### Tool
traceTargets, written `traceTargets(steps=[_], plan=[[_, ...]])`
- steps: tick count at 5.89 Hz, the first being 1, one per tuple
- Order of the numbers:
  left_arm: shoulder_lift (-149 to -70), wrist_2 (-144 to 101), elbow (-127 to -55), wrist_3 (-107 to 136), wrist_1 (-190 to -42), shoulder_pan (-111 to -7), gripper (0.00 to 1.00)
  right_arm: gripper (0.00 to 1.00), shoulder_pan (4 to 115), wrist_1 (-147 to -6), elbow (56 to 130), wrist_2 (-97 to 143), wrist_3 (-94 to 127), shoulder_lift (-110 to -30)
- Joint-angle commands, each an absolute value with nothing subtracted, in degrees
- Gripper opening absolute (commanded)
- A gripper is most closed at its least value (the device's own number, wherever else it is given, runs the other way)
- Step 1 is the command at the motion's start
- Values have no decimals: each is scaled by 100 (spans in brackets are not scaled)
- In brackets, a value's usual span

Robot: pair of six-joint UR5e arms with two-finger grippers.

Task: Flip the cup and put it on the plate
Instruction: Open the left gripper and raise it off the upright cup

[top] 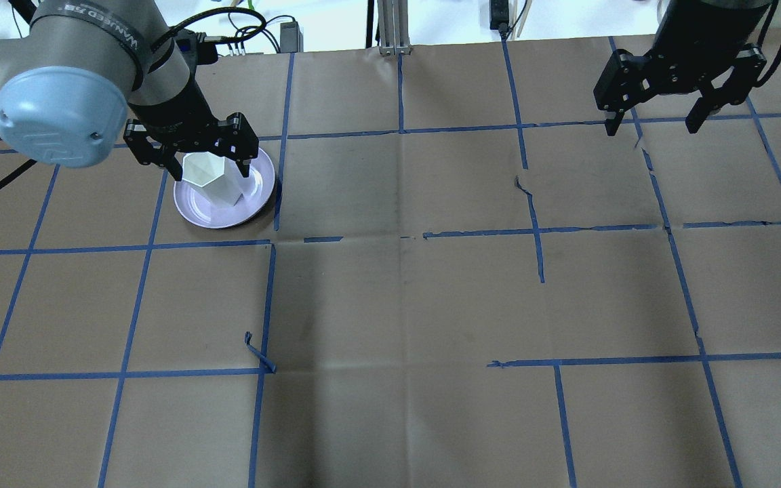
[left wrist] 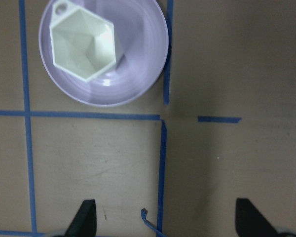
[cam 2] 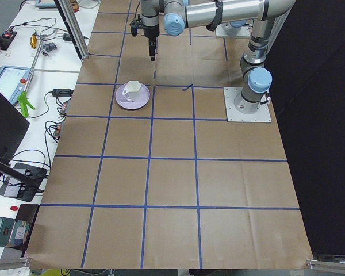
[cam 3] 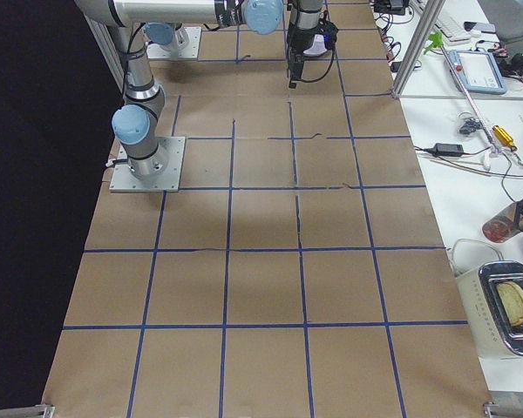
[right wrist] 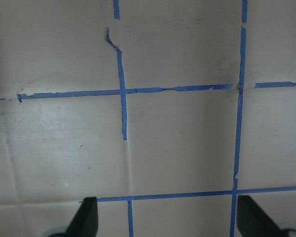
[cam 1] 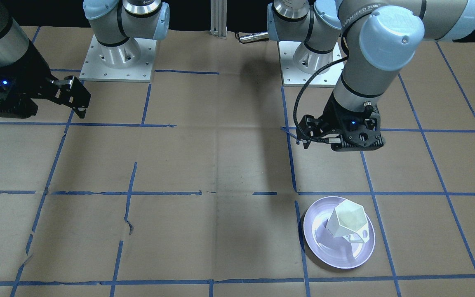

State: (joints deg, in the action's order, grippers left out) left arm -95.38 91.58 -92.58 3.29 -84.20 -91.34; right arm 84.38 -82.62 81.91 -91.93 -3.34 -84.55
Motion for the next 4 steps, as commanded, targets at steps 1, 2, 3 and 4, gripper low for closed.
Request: traceTargets(steps=[1,2,3,4], plan=[[-8933,8905,-9264,431,-9295,-9334,100,100,8438,-8262,8191,-9193,-334,-8455],[-8808,8929,-9264,413,-9412,-9334,100,100,8438,-8262,8191,-9193,-334,-8455],[-8798,8930,-9255,413,-9404,-9334,100,100,8429,-8262,8191,-9193,-334,-8455],[-8789,8938,-9255,413,-9404,-9334,100,100,8437,-8262,8191,-9193,-334,-8455]])
